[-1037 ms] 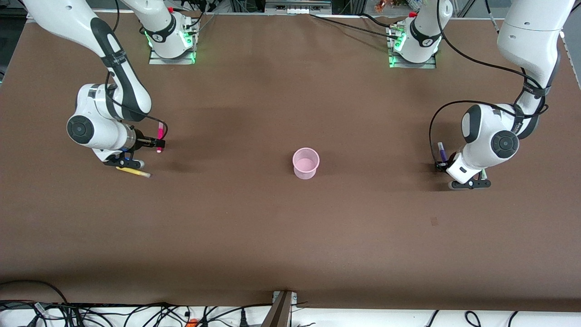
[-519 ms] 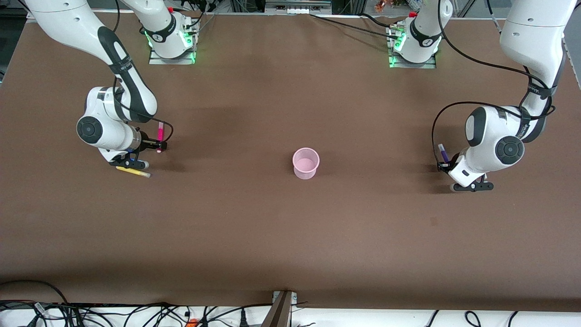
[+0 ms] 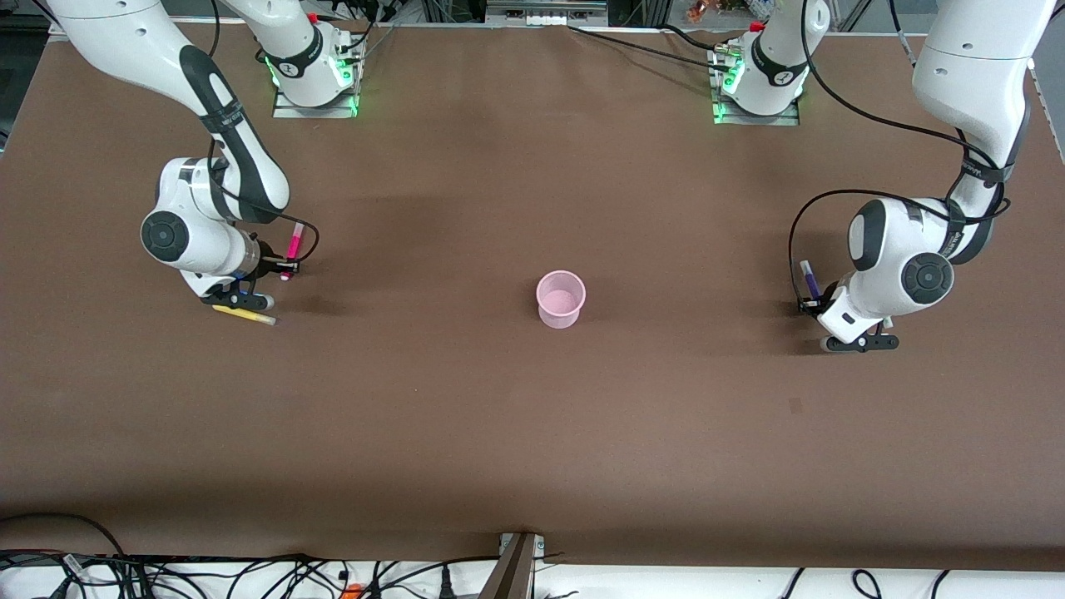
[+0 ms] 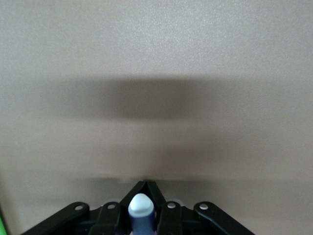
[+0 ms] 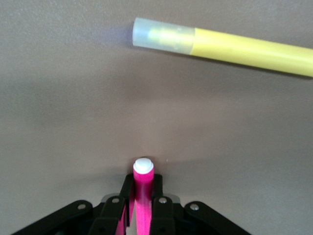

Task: Organize pens into pink holder with both arms
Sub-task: 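Grasp the pink marker with the right gripper while the left gripper grasps the purple marker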

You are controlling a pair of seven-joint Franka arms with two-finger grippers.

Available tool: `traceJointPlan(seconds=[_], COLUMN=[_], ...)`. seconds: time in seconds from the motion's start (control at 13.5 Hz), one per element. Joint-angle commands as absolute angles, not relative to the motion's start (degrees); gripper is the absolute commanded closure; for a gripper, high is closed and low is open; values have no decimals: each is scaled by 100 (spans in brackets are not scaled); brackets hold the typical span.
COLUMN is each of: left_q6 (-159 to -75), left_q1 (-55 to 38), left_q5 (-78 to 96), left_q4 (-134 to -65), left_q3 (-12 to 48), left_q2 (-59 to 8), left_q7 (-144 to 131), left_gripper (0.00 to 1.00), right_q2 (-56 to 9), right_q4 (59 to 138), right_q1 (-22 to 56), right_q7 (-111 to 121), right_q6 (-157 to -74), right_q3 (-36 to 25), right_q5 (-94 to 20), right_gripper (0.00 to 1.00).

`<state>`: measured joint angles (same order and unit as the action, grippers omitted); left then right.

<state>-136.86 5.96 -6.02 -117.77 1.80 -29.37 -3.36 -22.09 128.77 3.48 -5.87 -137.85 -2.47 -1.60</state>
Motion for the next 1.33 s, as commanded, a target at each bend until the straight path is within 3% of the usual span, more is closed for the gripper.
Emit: traceJointPlan(seconds=[0.0, 0.52, 0.74, 1.04, 1.26], left_q6=[-13711, -13388, -12116, -10752, -10661], left_q1=[624, 563, 519, 527, 571], left_q5=[-694, -694, -694, -686, -528], left_q4=[-11716, -11594, -10805, -9680, -9107], left_q3=[202, 246, 272, 842, 1465], left_q2=[-2971, -2699, -2725, -2716, -2689], left_q7=[-343, -378, -369, -265, 165], left_gripper=[100, 100, 100, 100, 100], right_q2=[-1803, -1073, -652, -475, -483], right_q4=[12946, 12929, 12789, 11947, 11383], right_q1=[360, 360, 378, 387, 422], right_q7=[-545, -633, -1543, -2494, -3284], right_q6=[-13712, -13570, -13318, -12404, -12111], right_q3=[-272, -308, -63, 325, 702], right_q5=[-202, -220, -202, -193, -150], right_gripper=[95, 96, 100, 100, 100])
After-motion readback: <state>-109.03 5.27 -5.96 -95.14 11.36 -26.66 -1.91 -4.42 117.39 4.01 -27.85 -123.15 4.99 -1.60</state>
